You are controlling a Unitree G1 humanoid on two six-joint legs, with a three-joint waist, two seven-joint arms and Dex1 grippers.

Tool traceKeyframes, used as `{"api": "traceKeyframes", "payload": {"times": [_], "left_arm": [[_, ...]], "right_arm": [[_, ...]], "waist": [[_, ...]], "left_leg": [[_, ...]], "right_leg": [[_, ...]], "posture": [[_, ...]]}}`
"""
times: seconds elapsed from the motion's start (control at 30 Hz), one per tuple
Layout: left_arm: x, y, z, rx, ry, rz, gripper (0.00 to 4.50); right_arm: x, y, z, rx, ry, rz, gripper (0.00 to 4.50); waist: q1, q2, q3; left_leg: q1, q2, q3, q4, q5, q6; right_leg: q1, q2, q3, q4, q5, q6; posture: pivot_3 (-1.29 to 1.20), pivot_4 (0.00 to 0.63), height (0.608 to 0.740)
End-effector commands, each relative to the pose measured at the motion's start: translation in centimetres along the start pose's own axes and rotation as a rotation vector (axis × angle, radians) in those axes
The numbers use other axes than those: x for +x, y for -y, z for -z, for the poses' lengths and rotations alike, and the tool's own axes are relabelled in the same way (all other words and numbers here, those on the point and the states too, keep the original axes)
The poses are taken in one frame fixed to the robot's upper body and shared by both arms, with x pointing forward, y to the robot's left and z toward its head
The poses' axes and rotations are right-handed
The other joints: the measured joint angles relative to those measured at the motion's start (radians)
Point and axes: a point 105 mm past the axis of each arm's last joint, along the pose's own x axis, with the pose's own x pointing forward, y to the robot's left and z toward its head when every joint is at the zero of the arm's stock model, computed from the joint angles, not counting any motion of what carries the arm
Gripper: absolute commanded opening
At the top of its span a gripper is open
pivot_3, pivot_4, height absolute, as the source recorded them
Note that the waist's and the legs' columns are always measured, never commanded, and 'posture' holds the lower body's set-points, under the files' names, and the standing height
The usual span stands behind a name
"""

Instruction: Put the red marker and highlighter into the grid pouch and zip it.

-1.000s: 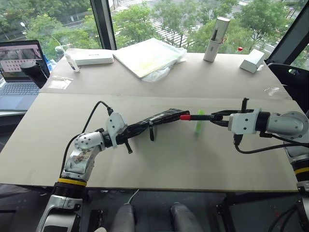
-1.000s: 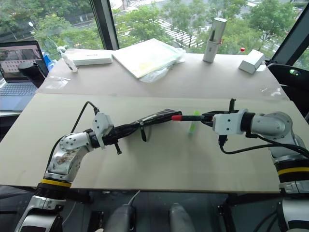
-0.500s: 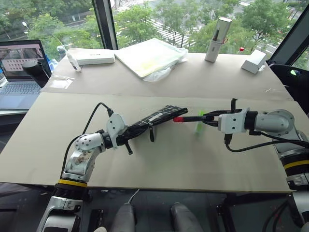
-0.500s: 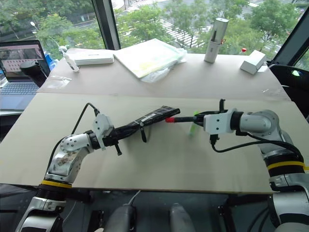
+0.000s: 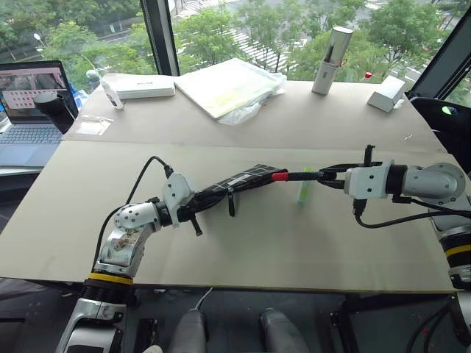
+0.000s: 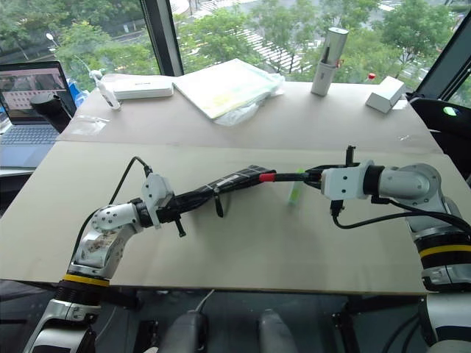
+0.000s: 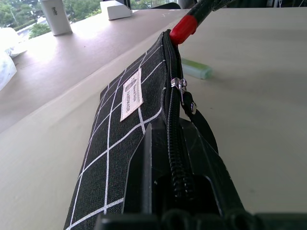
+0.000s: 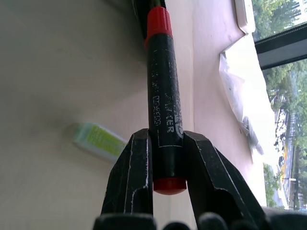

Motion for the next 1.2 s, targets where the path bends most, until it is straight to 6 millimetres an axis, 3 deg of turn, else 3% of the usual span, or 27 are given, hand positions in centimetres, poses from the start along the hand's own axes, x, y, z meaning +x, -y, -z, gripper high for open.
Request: {"api": "traceKeyframes", "payload": {"times": [0.03,0.33,0.5,0.7,0.93,1.0,1.03,1.13,1.2], "left_arm": [[0.4,0.0,-1.1,0.049,0.027,0.012,0.0],[0.5,0.1,-1.3,0.056,0.029,0.018,0.0],[0.5,0.1,-1.3,0.056,0.028,0.022,0.0],[0.9,0.1,-1.5,0.057,0.035,0.029,0.0],[1.0,0.0,-1.6,0.057,0.038,0.031,0.0],[1.0,0.0,-1.6,0.057,0.038,0.028,0.0],[1.0,-0.1,-1.6,0.057,0.039,0.028,0.0],[0.9,-0.1,-1.5,0.056,0.038,0.024,0.0],[0.8,0.0,-1.5,0.056,0.038,0.022,0.0]], "right_arm": [[-0.6,1.4,-0.4,-0.027,-0.001,0.05,0.58],[1.8,1.2,-0.8,-0.056,0.012,0.031,0.58],[3.8,0.9,-2.0,-0.075,0.063,0.013,0.58],[7.7,-1.0,-5.8,-0.093,0.201,-0.042,0.58],[10.0,-1.1,-7.9,-0.09,0.264,-0.035,0.58],[10.1,-0.8,-7.9,-0.058,0.259,-0.02,1.58],[10.0,-0.6,-7.7,-0.028,0.253,-0.017,1.71],[9.6,0.6,-6.8,-0.008,0.213,0.045,2.77],[9.0,0.4,-5.8,0.039,0.183,0.017,3.38]], "waist": [[0.0,0.0,0.0],[-0.001,0.0,0.0],[-0.001,0.0,0.0],[-0.001,0.0,0.0],[0.001,0.0,0.0],[0.001,0.0,0.0],[0.001,0.0,0.0],[0.001,0.0,0.0],[0.001,0.0,0.0]], "left_leg": [[0.0,0.0,0.0,0.0,0.0,0.0],[0.0,0.0,0.0,0.0,0.0,0.0],[0.0,0.0,0.0,0.0,0.0,0.0],[0.0,0.0,0.0,0.0,0.0,0.0],[0.0,0.0,0.0,0.0,0.0,-0.001],[0.0,0.0,0.0,0.0,0.0,-0.001],[0.0,0.0,0.0,0.0,0.0,-0.001],[0.0,0.0,-0.001,0.0,0.0,-0.001],[0.0,0.0,0.0,0.0,0.0,-0.001]], "right_leg": [[0.0,0.0,0.0,0.0,0.0,0.0],[0.0,0.0,0.0,0.0,0.0,0.0],[0.0,0.0,0.0,0.0,0.0,0.0],[0.0,0.0,0.0,0.001,0.0,0.0],[0.0,0.0,0.0,0.001,0.0,0.0],[0.0,0.0,0.0,0.001,0.0,0.0],[0.0,0.0,0.0,0.001,0.0,0.0],[0.0,0.0,0.0,0.002,0.0,0.0],[0.0,0.0,0.0,0.002,0.0,0.0]], "posture": [[0.0,0.15,0.738],[0.0,0.15,0.738],[0.0,0.15,0.738],[0.0,0.15,0.738],[0.0,0.15,0.738],[0.0,0.15,0.738],[0.0,0.15,0.738],[0.0,0.15,0.738],[0.0,0.15,0.738]]}}
